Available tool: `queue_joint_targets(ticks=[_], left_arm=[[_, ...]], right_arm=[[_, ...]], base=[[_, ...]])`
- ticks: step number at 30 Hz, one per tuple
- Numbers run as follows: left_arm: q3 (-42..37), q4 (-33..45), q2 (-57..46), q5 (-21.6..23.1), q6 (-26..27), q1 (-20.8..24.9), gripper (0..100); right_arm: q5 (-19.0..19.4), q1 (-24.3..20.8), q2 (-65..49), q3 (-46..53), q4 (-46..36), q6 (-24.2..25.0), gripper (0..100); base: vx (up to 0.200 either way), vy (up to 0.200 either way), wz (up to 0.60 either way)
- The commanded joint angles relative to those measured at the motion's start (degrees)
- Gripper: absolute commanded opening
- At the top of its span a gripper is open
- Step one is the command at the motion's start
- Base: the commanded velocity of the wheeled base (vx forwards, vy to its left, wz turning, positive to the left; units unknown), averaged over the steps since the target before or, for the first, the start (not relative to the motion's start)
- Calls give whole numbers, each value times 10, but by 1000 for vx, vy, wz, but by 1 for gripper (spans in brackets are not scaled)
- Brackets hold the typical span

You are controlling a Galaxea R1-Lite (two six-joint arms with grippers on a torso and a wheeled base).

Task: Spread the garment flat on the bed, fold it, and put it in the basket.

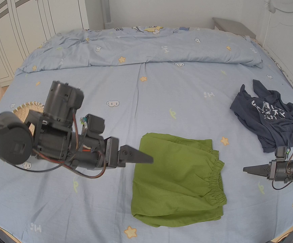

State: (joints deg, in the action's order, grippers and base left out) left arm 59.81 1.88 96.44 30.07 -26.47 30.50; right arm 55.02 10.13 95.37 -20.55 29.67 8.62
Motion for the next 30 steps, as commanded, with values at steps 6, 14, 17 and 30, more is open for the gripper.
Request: queue_joint_targets(ticks=[6, 14, 17, 30], left_arm=[[-220, -333, 77, 7, 83, -98, 100], [-223, -478, 167, -41, -28, -56, 100], [-222, -498, 176, -38, -70, -50, 100], [-156, -505, 249, -14, -133, -18, 100]], right_arm=[[8, -22, -132, -38, 13, 47, 100], [4, -51, -136, -26, 13, 54, 100], [4, -51, -135, -26, 13, 54, 100], [4, -52, -135, -26, 13, 54, 100]], base=[[0, 0, 0], [0, 0, 0], [0, 0, 0], [0, 0, 0]])
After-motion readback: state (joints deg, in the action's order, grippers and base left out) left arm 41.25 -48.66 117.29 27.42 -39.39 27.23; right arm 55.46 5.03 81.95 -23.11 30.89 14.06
